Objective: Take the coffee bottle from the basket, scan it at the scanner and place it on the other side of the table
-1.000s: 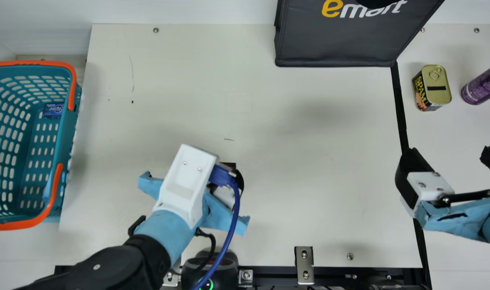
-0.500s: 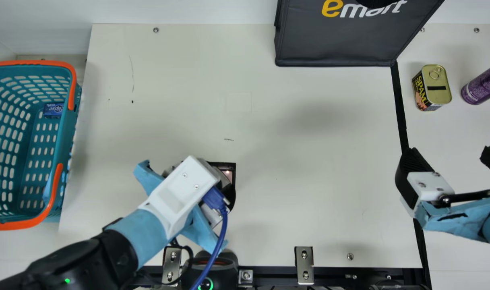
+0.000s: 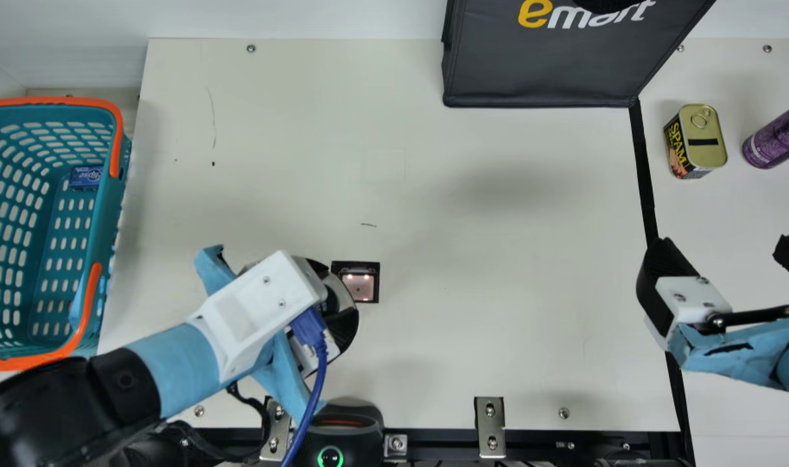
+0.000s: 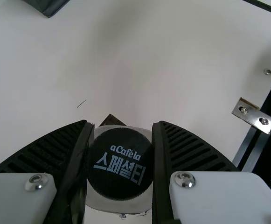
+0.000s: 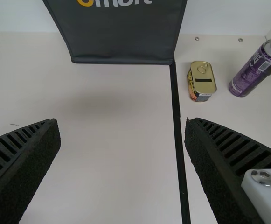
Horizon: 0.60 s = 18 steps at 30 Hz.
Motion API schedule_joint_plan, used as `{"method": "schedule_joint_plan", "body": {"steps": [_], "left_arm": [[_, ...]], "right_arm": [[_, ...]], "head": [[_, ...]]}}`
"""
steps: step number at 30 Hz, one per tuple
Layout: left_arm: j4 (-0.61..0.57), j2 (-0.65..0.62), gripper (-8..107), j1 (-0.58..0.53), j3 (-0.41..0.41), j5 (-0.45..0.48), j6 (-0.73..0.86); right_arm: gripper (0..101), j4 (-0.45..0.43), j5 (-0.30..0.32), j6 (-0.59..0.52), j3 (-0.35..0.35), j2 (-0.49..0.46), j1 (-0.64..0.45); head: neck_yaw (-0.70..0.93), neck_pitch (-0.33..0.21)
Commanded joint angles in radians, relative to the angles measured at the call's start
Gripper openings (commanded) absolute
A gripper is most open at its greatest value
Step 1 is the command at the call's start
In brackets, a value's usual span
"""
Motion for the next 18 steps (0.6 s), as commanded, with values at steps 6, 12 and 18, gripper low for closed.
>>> {"method": "schedule_joint_plan", "body": {"steps": [6,12,18], "left_arm": [[-0.281,0.008,-8,0.130,-0.015,0.062,0.416],[-0.426,0.035,-8,0.244,-0.027,0.119,0.654],[-0.546,0.080,-8,0.353,-0.036,0.170,0.867]], "right_arm": [[95,0.000,0.000,0.000,0.000,0.000,0.000],[95,0.000,0.000,0.000,0.000,0.000,0.000],[95,0.000,0.000,0.000,0.000,0.000,0.000]], "head": [[0.002,-0.029],[0.002,-0.029],[0.002,-0.029]]}}
